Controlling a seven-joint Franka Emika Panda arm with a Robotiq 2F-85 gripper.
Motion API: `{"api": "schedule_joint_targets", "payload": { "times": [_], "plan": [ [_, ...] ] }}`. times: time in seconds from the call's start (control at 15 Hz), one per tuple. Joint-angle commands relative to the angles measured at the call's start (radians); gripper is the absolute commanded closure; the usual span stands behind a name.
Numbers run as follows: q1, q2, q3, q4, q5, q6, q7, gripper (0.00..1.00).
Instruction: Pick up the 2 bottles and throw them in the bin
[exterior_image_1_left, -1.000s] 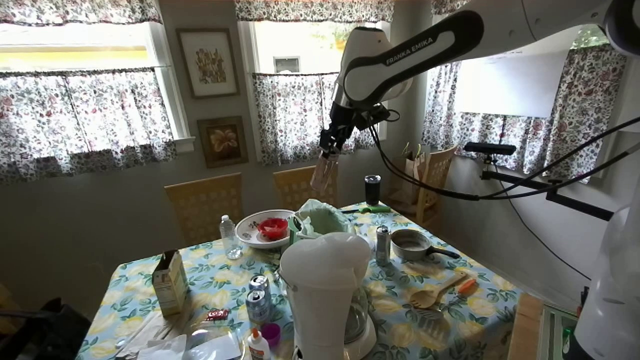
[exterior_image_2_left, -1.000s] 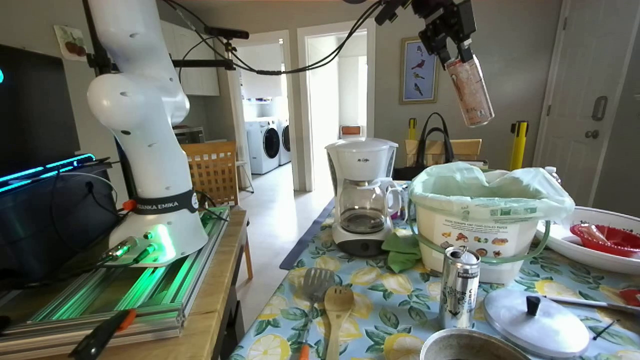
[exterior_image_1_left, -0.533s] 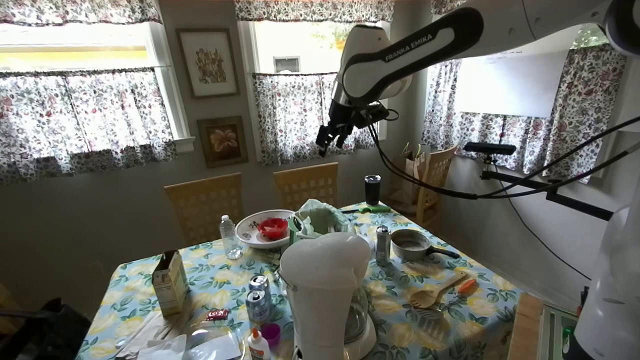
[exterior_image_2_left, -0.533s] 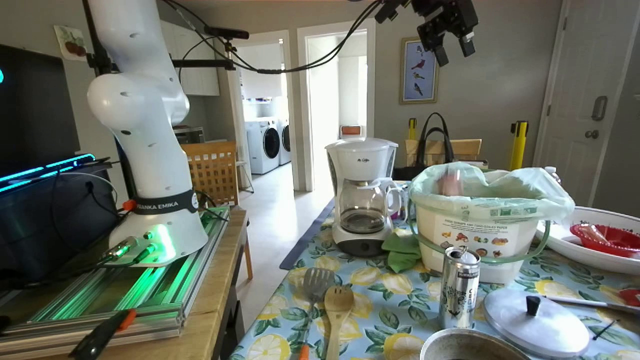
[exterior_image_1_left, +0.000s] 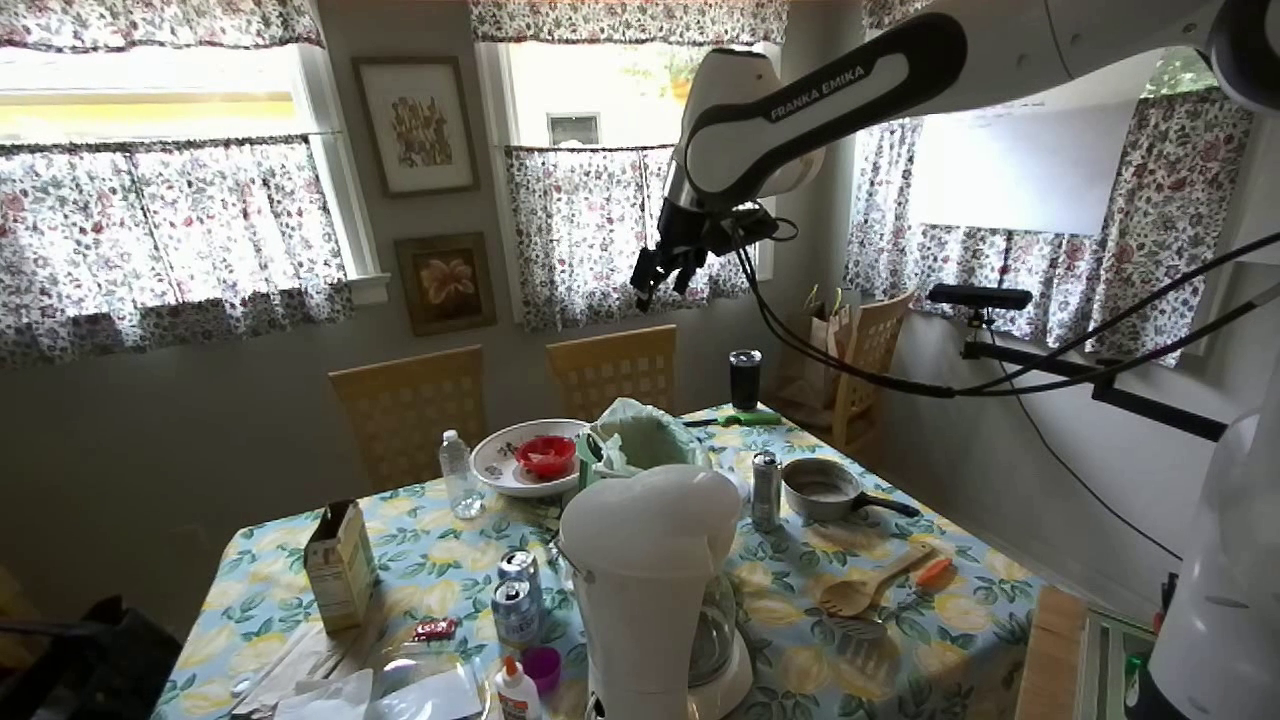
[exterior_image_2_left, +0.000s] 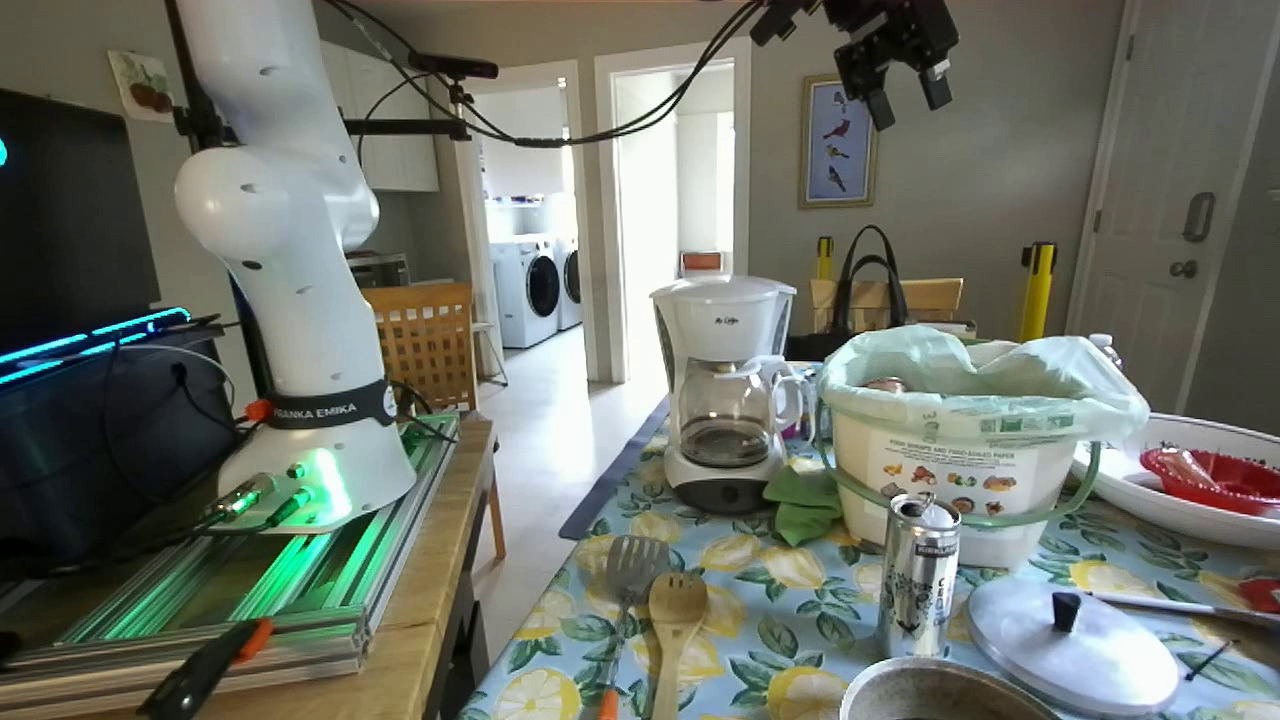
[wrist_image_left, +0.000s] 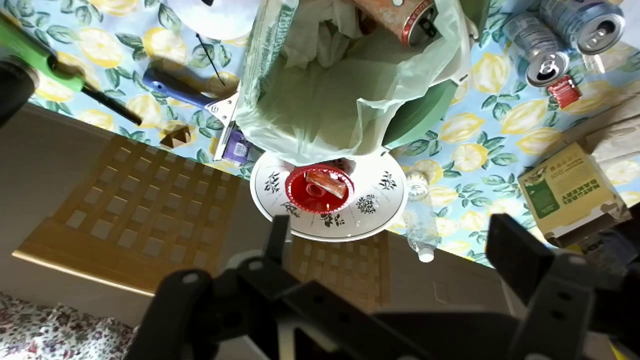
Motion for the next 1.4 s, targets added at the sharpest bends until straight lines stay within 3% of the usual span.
{"api": "schedule_joint_targets", "payload": {
  "times": [0.0,0.2,0.53,0.93,1.33],
  "plan": [
    [-0.009,-0.002,-0.005,0.024,0.029,-0.088,0.009,0.0],
    [-0.03,-0.007,-0.022,0.01,0.003,-0.17,0.08,0.0],
    [-0.078,0.003,-0.074,-0.056,0.045,-0.245,0.071,0.0],
    [-0.128,0.036,-0.129,-0.183,0.172,-0.148,0.002,0.0],
    [-0.156,0.127,-0.14,-0.251,0.2,0.059,-0.051,0.0]
  ]
}}
